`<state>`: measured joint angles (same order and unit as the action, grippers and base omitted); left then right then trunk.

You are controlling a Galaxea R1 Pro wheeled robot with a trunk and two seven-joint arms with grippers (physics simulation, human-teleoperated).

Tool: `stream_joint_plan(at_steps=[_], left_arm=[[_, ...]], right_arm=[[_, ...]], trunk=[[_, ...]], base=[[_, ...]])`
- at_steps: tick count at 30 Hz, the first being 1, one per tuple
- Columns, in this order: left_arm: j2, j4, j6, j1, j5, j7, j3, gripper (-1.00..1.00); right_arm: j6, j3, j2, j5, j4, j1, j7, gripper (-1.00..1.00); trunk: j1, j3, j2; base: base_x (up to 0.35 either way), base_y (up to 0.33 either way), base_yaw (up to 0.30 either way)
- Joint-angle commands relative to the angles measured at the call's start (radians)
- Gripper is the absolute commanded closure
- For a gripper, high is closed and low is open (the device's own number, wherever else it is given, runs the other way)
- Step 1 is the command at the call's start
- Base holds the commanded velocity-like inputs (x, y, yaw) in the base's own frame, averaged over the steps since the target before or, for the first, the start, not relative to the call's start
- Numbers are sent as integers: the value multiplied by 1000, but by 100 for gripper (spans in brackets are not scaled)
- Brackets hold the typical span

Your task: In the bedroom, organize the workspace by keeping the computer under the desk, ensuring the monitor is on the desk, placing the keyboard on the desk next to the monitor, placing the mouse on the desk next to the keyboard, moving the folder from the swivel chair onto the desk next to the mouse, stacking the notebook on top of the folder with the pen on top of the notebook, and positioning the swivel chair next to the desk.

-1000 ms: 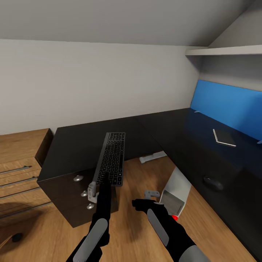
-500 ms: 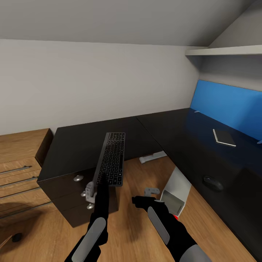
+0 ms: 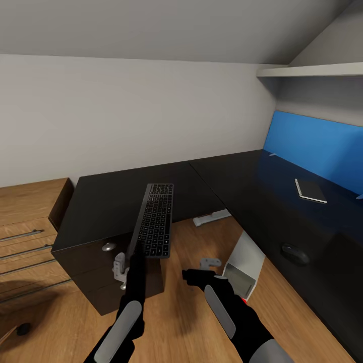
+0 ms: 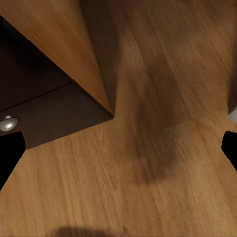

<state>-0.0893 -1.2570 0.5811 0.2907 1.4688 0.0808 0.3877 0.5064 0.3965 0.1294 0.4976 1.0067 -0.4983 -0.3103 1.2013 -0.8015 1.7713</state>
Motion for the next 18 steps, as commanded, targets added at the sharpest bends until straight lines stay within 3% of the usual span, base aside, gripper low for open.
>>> stream_joint_plan(at_steps=[1, 11, 12, 18], left_arm=[[3, -1, 5, 1, -1, 7, 2, -100], [14, -7, 4, 1, 2, 1, 1, -100], [15, -8, 4, 1, 2, 1, 1, 100], [17, -13, 3, -1, 4, -5, 0, 100]], right_arm=[[2, 2, 0, 10, 2, -1, -10, -100], [3, 2, 0, 10, 5, 0, -10, -100], [3, 2, 0, 10, 5, 0, -10, -100], [3, 2, -1, 10, 6, 0, -10, -100]], trunk=[[0, -1, 0], [0, -1, 0], [0, -1, 0], [0, -1, 0]], base=[[0, 0, 0], [0, 0, 0], [0, 0, 0], [0, 0, 0]])
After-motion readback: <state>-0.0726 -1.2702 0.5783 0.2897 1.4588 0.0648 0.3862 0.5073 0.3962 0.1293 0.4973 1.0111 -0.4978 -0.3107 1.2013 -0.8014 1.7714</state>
